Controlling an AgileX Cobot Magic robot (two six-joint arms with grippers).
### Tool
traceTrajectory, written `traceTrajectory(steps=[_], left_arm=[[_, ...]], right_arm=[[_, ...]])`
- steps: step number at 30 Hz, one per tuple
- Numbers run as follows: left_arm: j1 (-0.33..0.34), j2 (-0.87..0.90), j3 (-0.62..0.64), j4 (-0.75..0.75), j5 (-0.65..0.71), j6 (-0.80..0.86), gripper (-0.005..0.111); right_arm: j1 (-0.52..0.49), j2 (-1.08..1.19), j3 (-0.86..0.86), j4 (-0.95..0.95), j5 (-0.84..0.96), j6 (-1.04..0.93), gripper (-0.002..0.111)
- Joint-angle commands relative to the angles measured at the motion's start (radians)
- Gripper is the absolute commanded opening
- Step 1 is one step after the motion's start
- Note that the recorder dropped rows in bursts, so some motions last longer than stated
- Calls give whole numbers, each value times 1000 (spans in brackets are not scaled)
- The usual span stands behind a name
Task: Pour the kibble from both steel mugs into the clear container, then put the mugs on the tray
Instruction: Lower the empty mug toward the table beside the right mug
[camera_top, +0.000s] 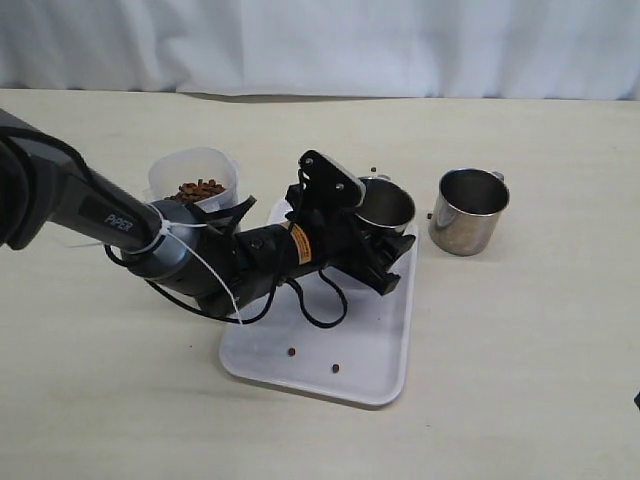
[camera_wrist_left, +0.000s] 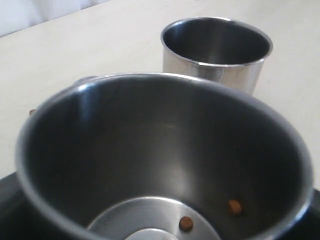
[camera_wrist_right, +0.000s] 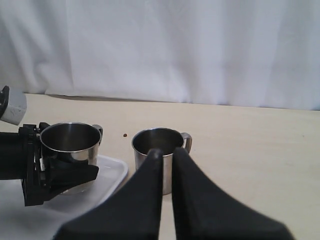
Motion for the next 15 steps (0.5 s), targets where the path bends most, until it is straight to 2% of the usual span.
traceTrajectory(steps=[1, 4, 5, 10, 15], left_arm=[[5, 13, -6, 25, -45, 0, 0], [5, 13, -6, 25, -45, 0, 11], [5, 13, -6, 25, -43, 0, 22], [5, 13, -6, 25, -43, 0, 49], [5, 13, -6, 25, -43, 0, 61]], right_arm=[[-5, -3, 4, -7, 1, 12, 5], [-5, -3, 4, -7, 1, 12, 5], [-5, -3, 4, -7, 1, 12, 5], [-5, -3, 4, -7, 1, 12, 5], [-5, -3, 4, -7, 1, 12, 5]])
